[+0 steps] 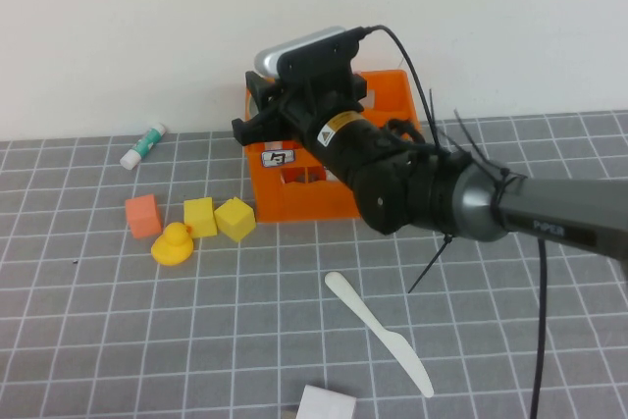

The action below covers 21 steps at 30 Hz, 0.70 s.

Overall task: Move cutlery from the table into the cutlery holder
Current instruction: Place the spoon on the box, then pick up the knife

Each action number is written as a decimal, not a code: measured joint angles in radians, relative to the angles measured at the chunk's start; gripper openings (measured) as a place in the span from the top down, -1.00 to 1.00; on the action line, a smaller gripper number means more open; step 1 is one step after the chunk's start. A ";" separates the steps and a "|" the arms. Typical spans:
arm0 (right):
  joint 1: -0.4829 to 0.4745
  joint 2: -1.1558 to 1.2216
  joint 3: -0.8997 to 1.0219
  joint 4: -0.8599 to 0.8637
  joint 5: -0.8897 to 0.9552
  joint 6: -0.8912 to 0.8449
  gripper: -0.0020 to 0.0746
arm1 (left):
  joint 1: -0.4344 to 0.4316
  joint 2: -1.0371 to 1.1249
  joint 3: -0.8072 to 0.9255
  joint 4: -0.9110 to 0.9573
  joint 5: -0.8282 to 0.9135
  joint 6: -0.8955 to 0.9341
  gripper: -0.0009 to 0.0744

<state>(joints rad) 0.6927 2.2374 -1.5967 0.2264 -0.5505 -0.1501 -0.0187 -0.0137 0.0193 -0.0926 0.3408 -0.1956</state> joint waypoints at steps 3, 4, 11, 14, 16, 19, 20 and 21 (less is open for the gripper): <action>0.000 -0.039 0.000 -0.002 0.086 -0.014 0.20 | 0.000 0.000 0.000 0.000 0.000 -0.002 0.98; 0.000 -0.058 0.000 -0.010 0.120 -0.017 0.20 | 0.000 0.000 0.000 0.000 0.000 -0.002 0.98; 0.000 -0.239 0.000 -0.157 0.630 -0.068 0.20 | 0.000 0.000 0.000 0.000 0.000 -0.004 0.98; 0.000 -0.302 -0.002 -0.183 0.906 -0.080 0.20 | 0.000 0.000 0.000 0.000 0.000 -0.004 0.98; 0.000 -0.327 -0.004 -0.206 1.073 -0.082 0.20 | 0.000 0.000 0.000 0.000 0.000 -0.004 0.98; 0.000 -0.333 -0.006 -0.236 1.267 -0.082 0.20 | 0.000 0.000 0.000 0.000 0.000 -0.004 0.98; 0.000 -0.330 -0.006 -0.246 1.334 -0.084 0.20 | 0.000 0.000 0.000 0.000 0.000 -0.004 0.98; 0.000 -0.325 -0.006 -0.249 1.391 -0.084 0.20 | 0.000 0.000 0.000 0.000 0.000 -0.004 0.98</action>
<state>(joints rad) 0.6927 1.9119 -1.6030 -0.0224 0.8409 -0.2341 -0.0187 -0.0137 0.0193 -0.0926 0.3408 -0.1997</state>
